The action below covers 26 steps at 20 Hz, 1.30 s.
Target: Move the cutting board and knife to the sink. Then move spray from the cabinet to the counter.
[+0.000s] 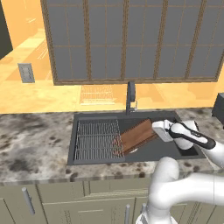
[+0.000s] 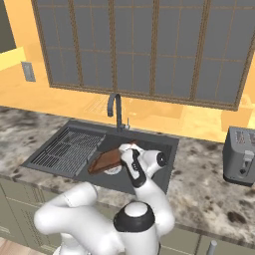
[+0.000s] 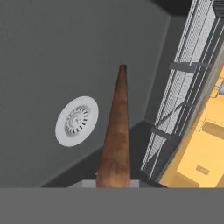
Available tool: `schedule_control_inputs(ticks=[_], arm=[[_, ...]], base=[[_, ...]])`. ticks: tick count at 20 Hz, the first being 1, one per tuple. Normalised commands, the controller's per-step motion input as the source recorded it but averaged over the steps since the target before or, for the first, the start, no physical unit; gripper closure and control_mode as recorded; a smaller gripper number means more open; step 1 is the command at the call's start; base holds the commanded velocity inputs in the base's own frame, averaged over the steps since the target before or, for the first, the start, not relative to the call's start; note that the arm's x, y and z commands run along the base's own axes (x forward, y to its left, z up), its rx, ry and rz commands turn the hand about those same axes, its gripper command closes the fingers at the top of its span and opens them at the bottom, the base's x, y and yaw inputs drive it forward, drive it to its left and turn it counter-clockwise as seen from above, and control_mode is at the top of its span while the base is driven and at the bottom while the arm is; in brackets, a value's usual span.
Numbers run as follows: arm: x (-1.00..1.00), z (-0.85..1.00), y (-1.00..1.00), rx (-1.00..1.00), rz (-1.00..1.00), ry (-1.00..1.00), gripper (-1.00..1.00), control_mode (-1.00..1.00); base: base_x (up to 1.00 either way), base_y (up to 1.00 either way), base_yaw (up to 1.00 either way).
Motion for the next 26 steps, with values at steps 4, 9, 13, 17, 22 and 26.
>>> schedule_control_inputs(ticks=[4, 9, 13, 17, 22, 26], arm=[[0.12, -0.20, 0.02, -0.01, 0.00, 0.00, -1.00, -1.00], [0.03, -0.02, -0.06, -0.02, 0.00, 0.00, -1.00, -1.00], [0.00, 0.04, -0.10, -0.07, 0.05, 0.04, -1.00, -1.00], [0.00, 0.11, -0.09, -0.16, 0.04, 0.16, -1.00, -1.00], [0.00, 0.09, -0.05, -0.30, 0.00, 0.19, -1.00, -1.00], [-0.09, 0.14, -0.14, -0.35, 0.00, 0.15, -1.00, -1.00]], base=[[0.00, 0.00, 0.00], [0.00, 0.00, 0.00], [0.00, 0.00, 0.00], [0.00, 0.00, 0.00], [0.00, 0.00, 0.00], [0.00, 0.00, 0.00]])
